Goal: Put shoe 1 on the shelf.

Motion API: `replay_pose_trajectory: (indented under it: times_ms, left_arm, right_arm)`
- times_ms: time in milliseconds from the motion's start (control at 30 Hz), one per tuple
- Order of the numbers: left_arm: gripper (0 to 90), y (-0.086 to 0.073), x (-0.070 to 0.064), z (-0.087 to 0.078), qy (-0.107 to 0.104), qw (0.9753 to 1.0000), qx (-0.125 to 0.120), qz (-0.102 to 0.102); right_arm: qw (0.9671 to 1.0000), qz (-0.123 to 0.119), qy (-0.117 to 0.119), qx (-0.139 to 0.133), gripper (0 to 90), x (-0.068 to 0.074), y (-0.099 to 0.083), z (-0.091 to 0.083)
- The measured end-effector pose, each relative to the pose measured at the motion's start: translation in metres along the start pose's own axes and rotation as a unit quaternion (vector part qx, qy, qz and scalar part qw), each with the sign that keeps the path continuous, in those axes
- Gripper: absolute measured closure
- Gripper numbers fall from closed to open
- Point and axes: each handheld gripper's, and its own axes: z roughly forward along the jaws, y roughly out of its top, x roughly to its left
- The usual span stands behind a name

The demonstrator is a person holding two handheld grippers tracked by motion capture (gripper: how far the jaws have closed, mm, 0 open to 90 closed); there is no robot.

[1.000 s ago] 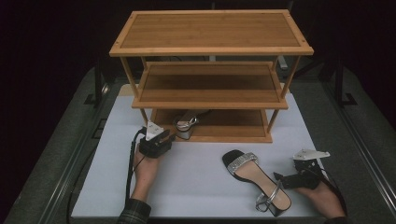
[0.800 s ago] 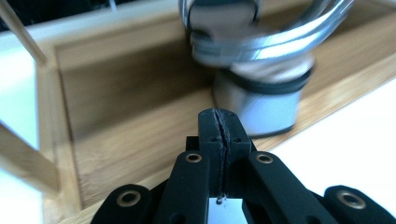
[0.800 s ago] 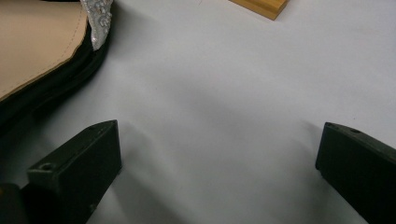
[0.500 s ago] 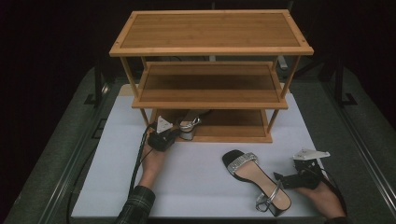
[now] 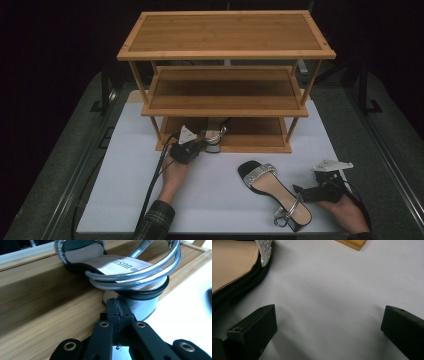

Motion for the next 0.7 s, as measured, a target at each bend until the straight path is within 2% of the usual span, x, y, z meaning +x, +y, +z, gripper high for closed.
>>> replay_pose_trajectory:
  times_ms: [100,200,267,300,400,500,567,600,700]
  left_arm:
    - [89.6,0.004,-0.008,0.006,-0.01,0.9999,0.0,0.005]
    - [88.7,0.005,-0.009,0.005,-0.013,0.9999,0.004,0.005]
    - [82.8,0.005,-0.006,-0.001,-0.019,0.9996,0.019,0.011]
    - [80.4,0.005,-0.006,-0.001,-0.019,0.9996,0.019,0.011]
    - [70.3,0.007,0.002,-0.017,-0.031,0.9991,0.029,0.003]
    - [60.4,0.01,0.003,-0.029,-0.039,0.9985,0.038,0.008]
    - [54.7,0.011,0.003,-0.032,-0.043,0.9983,0.038,0.005]
    - [51.2,0.012,0.003,-0.038,-0.053,0.9976,0.044,-0.001]
    - [44.0,0.011,0.002,-0.048,-0.059,0.9965,0.059,0.008]
  right_arm:
    - [1.0,0.0,0.0,0.0,0.0,0.0,0.0,0.0]
    - [1.0,0.0,0.0,0.0,0.0,0.0,0.0,0.0]
    - [1.0,0.0,0.0,0.0,0.0,0.0,0.0,0.0]
    - [1.0,0.0,0.0,0.0,0.0,0.0,0.0,0.0]
    - [1.0,0.0,0.0,-0.001,0.0,0.0,0.0,0.0]
    - [1.0,0.0,0.0,-0.001,0.0,0.0,0.0,0.0]
    - [1.0,-0.001,-0.001,-0.001,0.0,0.0,0.0,0.0]
    - [1.0,0.0,-0.001,-0.001,0.0,0.0,0.0,0.0]
    - [1.0,0.0,-0.001,-0.001,0.0,0.0,0.0,0.0]
